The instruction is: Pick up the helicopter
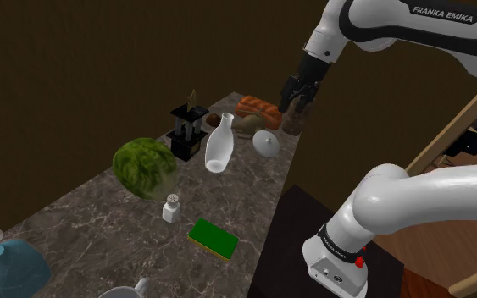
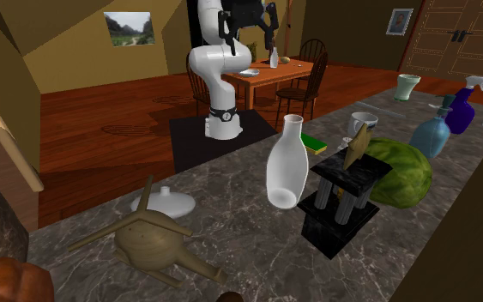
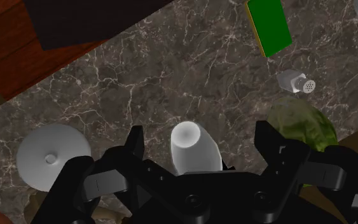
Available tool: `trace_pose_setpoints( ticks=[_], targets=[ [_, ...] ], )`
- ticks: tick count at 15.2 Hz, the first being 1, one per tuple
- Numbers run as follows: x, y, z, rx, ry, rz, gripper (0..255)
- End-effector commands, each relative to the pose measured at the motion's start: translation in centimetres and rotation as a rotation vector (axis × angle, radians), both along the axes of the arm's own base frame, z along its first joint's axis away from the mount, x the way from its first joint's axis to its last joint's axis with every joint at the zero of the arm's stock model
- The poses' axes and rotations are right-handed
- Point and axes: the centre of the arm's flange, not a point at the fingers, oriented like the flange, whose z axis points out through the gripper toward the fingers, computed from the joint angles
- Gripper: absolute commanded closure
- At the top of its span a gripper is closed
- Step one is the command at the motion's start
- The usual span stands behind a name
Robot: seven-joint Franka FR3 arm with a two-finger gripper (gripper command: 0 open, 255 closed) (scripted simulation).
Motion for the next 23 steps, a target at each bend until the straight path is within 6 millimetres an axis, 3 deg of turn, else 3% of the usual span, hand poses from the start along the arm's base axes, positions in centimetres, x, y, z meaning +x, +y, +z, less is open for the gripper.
trace_pose_setpoints(
  ticks=[1,23],
  targets=[
    [0.0,0.0,0.0,0.000,0.000,0.000,0],
    [16.3,-19.2,-12.6,-0.071,0.001,-0.018,0]
  ],
)
